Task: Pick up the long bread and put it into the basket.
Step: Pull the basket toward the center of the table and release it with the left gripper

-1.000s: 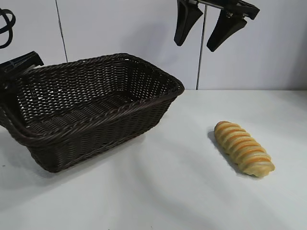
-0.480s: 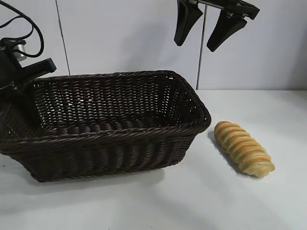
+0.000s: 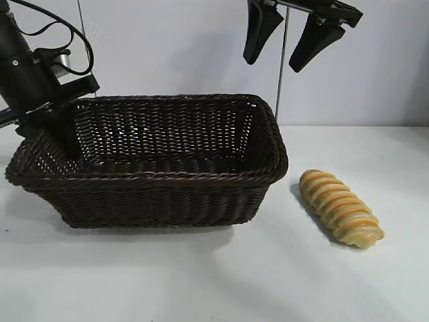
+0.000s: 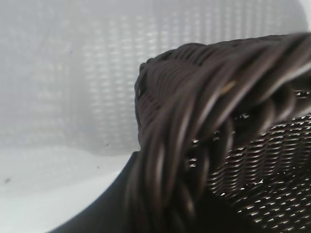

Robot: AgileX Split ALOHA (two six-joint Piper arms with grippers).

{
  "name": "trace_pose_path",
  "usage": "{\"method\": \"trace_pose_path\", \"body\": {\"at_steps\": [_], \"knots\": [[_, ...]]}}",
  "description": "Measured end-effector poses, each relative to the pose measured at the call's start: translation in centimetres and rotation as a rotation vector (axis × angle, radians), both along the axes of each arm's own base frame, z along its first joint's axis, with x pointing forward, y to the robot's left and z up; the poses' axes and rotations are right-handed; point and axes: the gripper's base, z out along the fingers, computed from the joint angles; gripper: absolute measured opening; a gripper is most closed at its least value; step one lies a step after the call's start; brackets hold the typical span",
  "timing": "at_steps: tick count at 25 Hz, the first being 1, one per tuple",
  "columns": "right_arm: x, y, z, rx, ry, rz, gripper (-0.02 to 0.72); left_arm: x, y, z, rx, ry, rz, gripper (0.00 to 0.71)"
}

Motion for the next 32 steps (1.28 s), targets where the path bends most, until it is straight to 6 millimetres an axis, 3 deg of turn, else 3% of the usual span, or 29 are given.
{"method": "trace_pose_path", "body": {"at_steps": [6, 25, 28, 32], "knots": [[0.0, 0.0, 0.0, 0.0, 0.0, 0.0, 0.54, 0.19, 0.0, -0.89, 0.003, 0.004, -0.001, 0.102], [0.0, 0.0, 0.0, 0.0, 0.0, 0.0, 0.54, 0.46, 0.01, -0.86, 0.005, -0.023, 0.006, 0.104], [0.0, 0.0, 0.0, 0.0, 0.0, 0.0, 0.54, 0.25, -0.03, -0.83, 0.0, -0.001, -0.001, 0.182], [0.0, 0.0, 0.0, 0.0, 0.0, 0.0, 0.54, 0.19, -0.14, -0.75, -0.013, 0.008, 0.001, 0.452]]}}
